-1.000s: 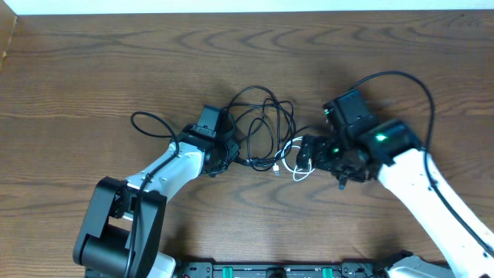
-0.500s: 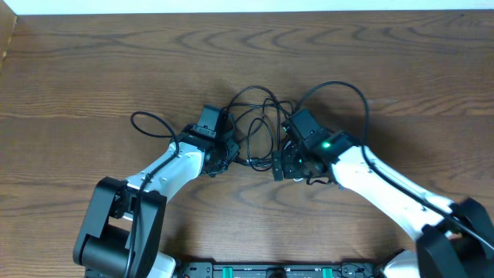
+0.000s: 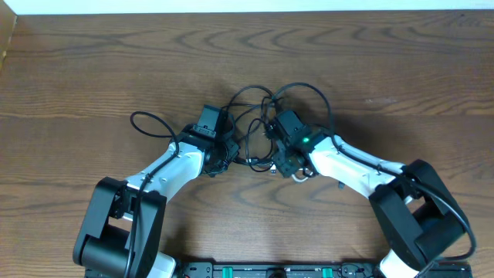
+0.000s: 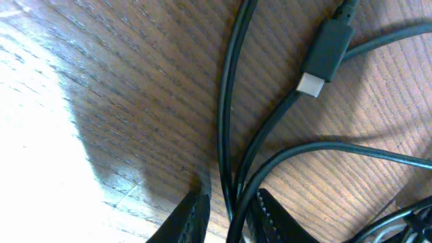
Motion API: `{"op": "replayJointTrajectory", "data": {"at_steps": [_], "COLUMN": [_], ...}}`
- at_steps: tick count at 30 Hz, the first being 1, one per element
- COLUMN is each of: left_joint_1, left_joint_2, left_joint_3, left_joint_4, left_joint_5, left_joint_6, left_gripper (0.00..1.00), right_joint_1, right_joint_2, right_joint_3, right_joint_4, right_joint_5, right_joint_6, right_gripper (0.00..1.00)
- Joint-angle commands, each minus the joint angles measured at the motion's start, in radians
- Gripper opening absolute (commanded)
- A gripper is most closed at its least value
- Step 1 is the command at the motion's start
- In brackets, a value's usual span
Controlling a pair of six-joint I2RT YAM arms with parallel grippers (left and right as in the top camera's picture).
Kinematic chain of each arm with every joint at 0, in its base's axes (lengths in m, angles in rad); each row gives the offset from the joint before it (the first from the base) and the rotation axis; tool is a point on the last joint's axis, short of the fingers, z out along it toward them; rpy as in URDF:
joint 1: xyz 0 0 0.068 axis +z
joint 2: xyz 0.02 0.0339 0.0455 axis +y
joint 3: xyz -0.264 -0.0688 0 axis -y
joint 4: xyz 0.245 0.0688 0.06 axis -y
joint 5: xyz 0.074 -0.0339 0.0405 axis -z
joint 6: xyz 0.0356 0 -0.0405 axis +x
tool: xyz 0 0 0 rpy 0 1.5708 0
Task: Untangle cables
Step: 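Grasp the white cable and pull it out rightward with the right gripper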
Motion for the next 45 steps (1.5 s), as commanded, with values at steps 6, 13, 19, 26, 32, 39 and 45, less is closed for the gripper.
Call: {"op": "replayJointTrajectory", "data": {"at_steps": [6,13,19,26,32,39,45], "left_joint_1": [0.006,0.006,0.006,0.006,0.006,0.006,0.006], "left_joint_2": [0.073,0.073,0.073,0.073,0.073,0.073,0.073], "left_joint_3": [-0.069,-0.069,-0.069,-0.069,-0.069,-0.069,-0.069], "left_joint_4": [-0.048,-0.048,-0.048,-0.048,-0.048,-0.048,-0.048], "left_joint_5": [-0.097,-0.097,-0.097,-0.096,-0.096,-0.096,-0.096], "left_joint_6": [0.010,0.010,0.010,0.009,0.009,0.009,0.009], "left_gripper": [0.27,0.27,0.27,0.67,0.93,0.95,0.95], "right_joint_1": [0.001,-0.029,-0.076,-0.114,-0.114,-0.138,-0.315], "right_joint_2": [0.077,-0.135,-0.436,-0.718,-0.835,-0.814,-0.709], "right_joint_3": [-0.024,0.047,0.108,0.110,0.111,0.111,0.111], "right_joint_4": [-0.101,-0.315,-0.318,-0.189,-0.078,-0.096,-0.096], "right_joint_5": [-0.058,-0.059,-0.062,-0.204,-0.196,0.194,0.375], "right_joint_6": [-0.127,-0.127,-0.069,-0.042,-0.064,-0.085,0.002], "right_gripper": [0.01,0.01,0.01,0.01,0.01,0.01,0.01]}}
